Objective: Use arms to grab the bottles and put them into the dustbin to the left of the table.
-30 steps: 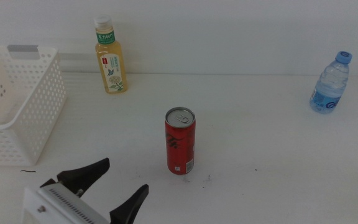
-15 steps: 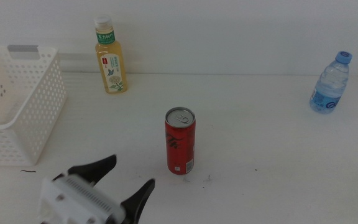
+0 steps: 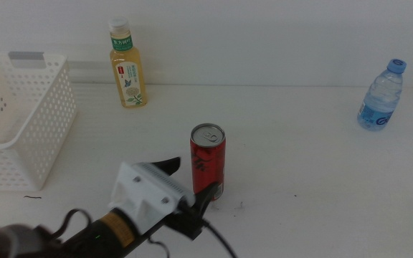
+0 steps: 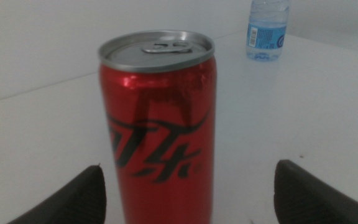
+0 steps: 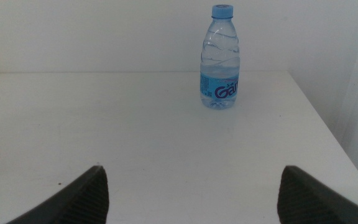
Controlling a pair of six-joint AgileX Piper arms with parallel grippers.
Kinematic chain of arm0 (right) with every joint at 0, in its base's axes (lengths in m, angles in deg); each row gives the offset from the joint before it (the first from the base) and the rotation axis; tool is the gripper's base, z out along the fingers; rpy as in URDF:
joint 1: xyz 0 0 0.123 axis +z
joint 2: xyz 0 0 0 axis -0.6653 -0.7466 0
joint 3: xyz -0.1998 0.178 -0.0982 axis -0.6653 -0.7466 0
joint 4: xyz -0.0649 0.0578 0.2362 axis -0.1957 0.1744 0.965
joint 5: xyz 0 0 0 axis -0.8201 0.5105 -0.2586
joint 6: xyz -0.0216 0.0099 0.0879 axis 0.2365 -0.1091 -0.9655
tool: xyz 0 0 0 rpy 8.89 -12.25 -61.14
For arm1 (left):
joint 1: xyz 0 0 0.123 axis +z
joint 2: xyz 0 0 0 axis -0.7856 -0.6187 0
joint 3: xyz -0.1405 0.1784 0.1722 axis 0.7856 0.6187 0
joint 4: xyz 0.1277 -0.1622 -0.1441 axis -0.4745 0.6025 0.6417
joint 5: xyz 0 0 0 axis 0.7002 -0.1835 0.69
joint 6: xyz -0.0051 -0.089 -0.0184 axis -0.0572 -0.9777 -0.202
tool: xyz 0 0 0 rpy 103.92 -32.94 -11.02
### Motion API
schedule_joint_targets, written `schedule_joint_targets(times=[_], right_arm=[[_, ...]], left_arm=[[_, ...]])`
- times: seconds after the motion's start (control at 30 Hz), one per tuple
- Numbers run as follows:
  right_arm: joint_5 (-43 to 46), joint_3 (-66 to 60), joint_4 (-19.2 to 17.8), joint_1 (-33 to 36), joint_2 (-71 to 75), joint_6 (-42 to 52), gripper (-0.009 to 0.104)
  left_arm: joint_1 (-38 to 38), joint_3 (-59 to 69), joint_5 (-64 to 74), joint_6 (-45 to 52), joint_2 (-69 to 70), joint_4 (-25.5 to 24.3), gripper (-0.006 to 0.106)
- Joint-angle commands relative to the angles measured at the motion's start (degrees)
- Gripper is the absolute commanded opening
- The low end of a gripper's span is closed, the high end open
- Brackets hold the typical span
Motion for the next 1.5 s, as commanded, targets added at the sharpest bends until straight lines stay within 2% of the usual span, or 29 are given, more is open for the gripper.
schedule_joint_targets(times=[0.0,0.4,0.67,1.1,1.17,1.27,1.37,1.4,1.43,1.47], right_arm=[[0.42,-0.23,-0.39,-0.47,0.29,0.38,0.091],[0.42,-0.23,-0.39,-0.47,0.29,0.38,0.091],[0.42,-0.23,-0.39,-0.47,0.29,0.38,0.091],[0.42,-0.23,-0.39,-0.47,0.29,0.38,0.091],[0.42,-0.23,-0.39,-0.47,0.29,0.38,0.091],[0.42,-0.23,-0.39,-0.47,0.29,0.38,0.091],[0.42,-0.23,-0.39,-0.47,0.29,0.38,0.091],[0.42,-0.23,-0.39,-0.47,0.29,0.38,0.091],[0.42,-0.23,-0.39,-0.47,0.29,0.38,0.091],[0.42,-0.23,-0.39,-0.47,0.29,0.38,0.091]], left_arm=[[0.15,-2.77,-0.96,-1.04,-2.65,-0.19,0.09],[0.15,-12.53,-0.3,-1.04,-12.84,2.24,0.09],[0.15,-17.59,6.1,-1.04,-13.65,3.08,0.09],[0.15,-18.72,7.85,-0.82,-13.92,3.69,0.09],[0.15,-18.72,8.13,-1.22,-13.92,3.8,0.087],[0.15,-18.72,8.25,-1.22,-13.92,3.8,0.073],[0.15,-18.72,8.25,-1.45,-13.92,3.8,0.051],[0.15,-18.72,8.25,-1.69,-13.92,3.8,0.034],[0.15,-18.72,8.25,-1.69,-13.92,3.67,0.028],[0.15,-18.72,7.93,-2.44,-13.92,2.74,-0.002]])
